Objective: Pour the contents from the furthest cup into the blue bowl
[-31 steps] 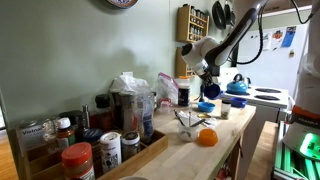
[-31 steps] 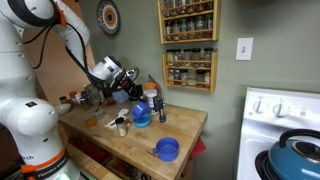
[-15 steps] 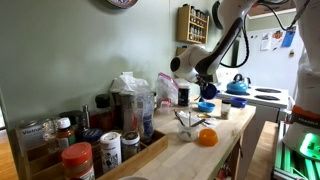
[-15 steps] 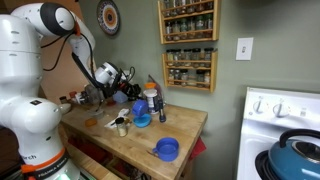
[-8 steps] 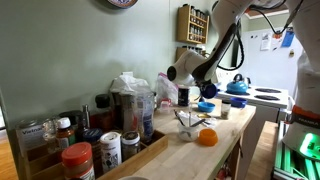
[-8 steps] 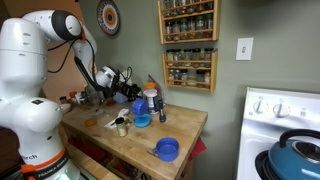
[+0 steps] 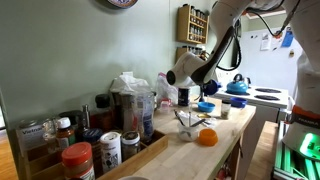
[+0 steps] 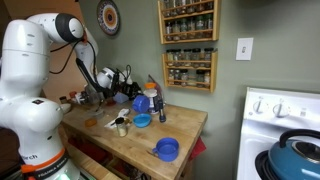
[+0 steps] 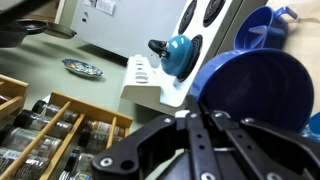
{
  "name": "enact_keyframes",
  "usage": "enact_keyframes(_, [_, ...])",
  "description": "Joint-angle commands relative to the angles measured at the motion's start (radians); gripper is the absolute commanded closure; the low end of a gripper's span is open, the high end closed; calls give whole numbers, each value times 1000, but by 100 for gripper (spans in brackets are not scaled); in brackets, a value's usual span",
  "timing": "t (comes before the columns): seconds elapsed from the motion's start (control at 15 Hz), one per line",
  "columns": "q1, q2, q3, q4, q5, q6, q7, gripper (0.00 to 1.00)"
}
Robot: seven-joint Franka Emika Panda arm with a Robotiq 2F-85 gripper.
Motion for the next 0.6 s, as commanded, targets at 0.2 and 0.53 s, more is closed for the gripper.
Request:
enact_keyframes(0.2, [-3,102,-21,32,-115,-100,40,99])
enact_keyframes(0.53, [0,157,-15,59,-121,-196,44,99])
